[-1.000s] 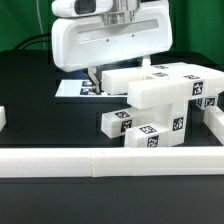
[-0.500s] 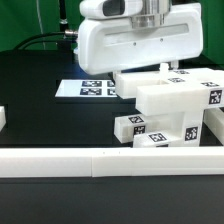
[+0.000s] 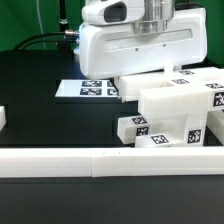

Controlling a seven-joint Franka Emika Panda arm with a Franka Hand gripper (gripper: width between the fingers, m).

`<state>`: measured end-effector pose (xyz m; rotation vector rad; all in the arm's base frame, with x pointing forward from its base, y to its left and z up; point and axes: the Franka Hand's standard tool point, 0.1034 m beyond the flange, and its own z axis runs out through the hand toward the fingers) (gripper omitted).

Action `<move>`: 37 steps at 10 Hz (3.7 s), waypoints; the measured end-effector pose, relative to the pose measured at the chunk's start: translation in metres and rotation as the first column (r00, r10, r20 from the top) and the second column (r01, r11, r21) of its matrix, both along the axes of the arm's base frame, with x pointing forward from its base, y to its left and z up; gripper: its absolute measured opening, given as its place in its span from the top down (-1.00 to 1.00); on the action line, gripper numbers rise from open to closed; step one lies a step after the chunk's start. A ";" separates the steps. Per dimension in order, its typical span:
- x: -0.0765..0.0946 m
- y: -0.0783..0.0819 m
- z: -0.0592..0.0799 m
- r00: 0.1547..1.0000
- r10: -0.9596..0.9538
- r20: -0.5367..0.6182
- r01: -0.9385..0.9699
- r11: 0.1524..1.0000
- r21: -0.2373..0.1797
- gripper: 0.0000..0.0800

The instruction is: Assemble chair

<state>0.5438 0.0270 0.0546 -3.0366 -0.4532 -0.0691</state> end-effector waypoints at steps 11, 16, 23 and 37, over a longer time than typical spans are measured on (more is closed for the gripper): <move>-0.052 0.023 0.005 0.989 -0.137 -0.047 0.138 0.990 0.004 -0.62; -0.076 0.101 0.003 0.909 -0.408 -0.083 0.409 0.912 -0.003 -0.62; -0.089 0.140 -0.007 0.884 -0.460 -0.083 0.461 0.887 -0.008 -0.62; -0.087 0.140 -0.024 0.937 -0.350 -0.025 0.350 0.937 -0.003 -0.62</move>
Offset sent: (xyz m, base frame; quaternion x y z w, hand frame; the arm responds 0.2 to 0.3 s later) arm -0.0615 0.0012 0.0122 -0.0063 -0.0204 0.0756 0.9969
